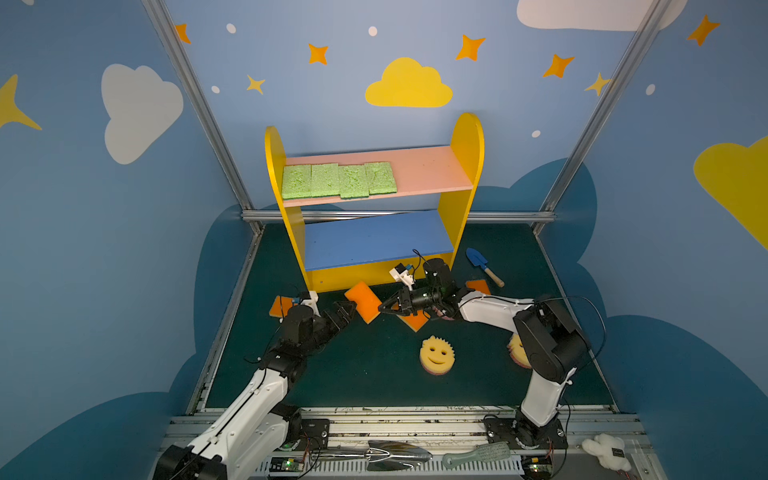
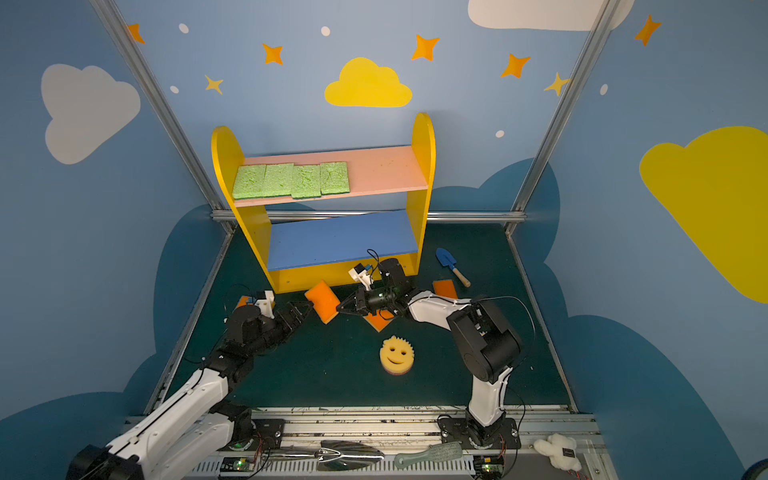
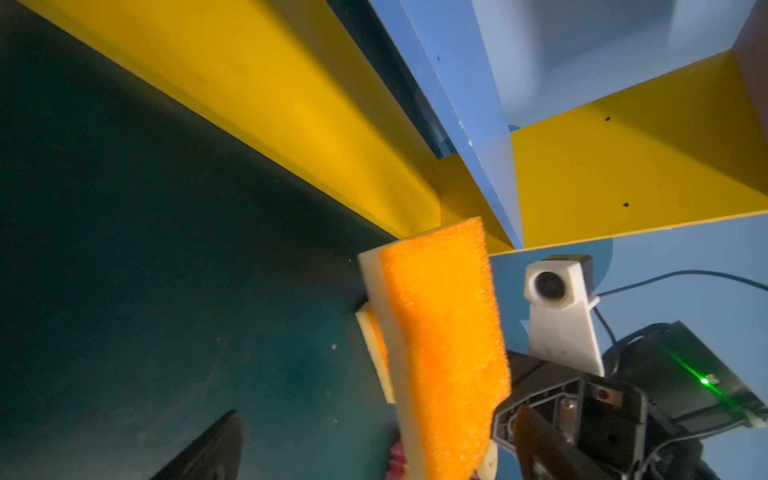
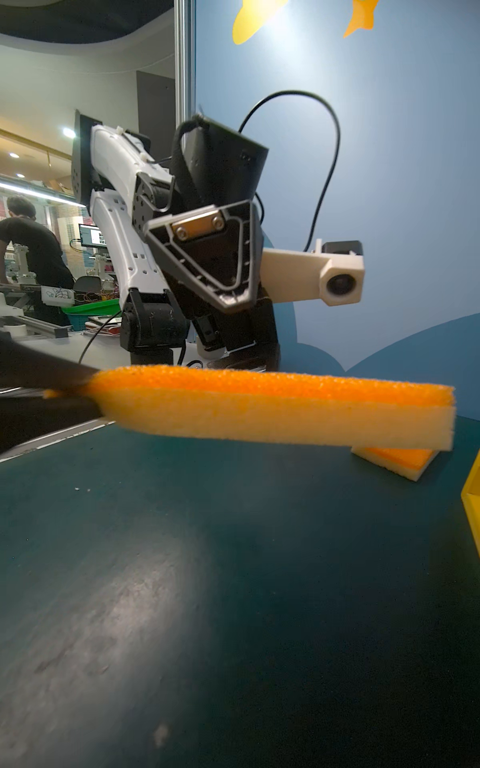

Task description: Place and organize the cleaning sponges onto the shelf

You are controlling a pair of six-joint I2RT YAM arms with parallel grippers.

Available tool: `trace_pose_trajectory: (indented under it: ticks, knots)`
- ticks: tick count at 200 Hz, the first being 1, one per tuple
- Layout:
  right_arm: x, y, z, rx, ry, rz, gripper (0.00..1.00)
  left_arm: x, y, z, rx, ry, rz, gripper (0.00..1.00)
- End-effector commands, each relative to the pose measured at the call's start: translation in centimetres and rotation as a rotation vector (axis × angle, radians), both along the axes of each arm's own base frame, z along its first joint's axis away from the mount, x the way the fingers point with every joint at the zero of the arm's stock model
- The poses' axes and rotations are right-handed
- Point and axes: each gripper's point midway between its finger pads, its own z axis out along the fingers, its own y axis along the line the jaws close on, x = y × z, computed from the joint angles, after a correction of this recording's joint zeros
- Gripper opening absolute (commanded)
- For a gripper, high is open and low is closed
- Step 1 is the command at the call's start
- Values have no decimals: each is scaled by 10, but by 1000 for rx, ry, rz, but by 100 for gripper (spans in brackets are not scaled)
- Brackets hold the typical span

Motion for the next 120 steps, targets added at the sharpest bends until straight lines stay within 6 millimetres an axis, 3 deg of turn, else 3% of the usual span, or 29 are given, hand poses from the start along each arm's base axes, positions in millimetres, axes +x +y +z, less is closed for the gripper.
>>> trace_pose_trajectory:
  ticks: [1, 63, 120]
  knots:
    - [11, 3, 26, 18, -52, -20, 0, -14, 20, -33, 81, 77, 61, 99]
    - [49, 26, 65, 40, -101, -87, 0, -25, 34, -52, 97, 82, 90, 99]
    - [93, 57, 77, 82, -108, -173, 0, -30, 43, -59, 143, 61, 102, 99]
